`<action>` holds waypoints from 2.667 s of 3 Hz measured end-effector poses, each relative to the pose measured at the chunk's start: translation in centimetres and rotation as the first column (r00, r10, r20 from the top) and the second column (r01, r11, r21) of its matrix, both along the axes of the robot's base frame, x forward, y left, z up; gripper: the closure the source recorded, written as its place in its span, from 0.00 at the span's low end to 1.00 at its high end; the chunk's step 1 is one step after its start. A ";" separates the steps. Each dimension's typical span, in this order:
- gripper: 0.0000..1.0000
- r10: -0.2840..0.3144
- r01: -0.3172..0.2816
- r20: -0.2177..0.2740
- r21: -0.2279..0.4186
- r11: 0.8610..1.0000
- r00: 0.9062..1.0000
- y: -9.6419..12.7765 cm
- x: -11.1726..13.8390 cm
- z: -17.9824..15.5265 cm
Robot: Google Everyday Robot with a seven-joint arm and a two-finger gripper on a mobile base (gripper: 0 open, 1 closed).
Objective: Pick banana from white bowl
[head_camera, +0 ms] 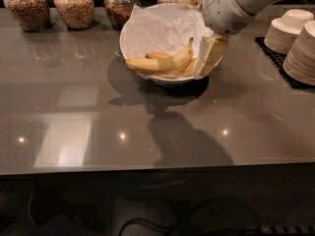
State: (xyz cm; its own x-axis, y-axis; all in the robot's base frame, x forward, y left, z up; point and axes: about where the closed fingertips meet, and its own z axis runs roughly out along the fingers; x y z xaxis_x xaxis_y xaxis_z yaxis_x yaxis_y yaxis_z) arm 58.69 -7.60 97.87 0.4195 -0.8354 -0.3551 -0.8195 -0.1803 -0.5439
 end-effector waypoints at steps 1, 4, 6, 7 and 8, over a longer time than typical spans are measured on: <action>0.25 0.078 -0.078 0.011 -0.003 0.997 0.997 1.8 1.0 -1.4; 0.38 0.153 -0.154 -0.030 -0.049 0.987 0.988 3.1 2.0 -6.1; 0.47 0.142 -0.144 -0.025 -0.080 0.986 0.989 2.4 2.7 -6.6; 0.50 0.138 -0.140 -0.023 -0.089 0.986 0.990 2.1 2.9 -6.6; 0.43 0.137 -0.138 -0.015 -0.106 0.985 0.990 1.8 3.0 -6.0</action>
Offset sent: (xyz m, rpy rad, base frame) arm 0.0179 0.0356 -0.0486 -0.0186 0.0103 0.1721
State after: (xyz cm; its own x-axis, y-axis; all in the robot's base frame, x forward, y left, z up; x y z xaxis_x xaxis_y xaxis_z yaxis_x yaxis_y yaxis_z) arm 61.66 -5.75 91.89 0.5307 -0.8033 -0.2703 -0.7868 -0.3483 -0.5096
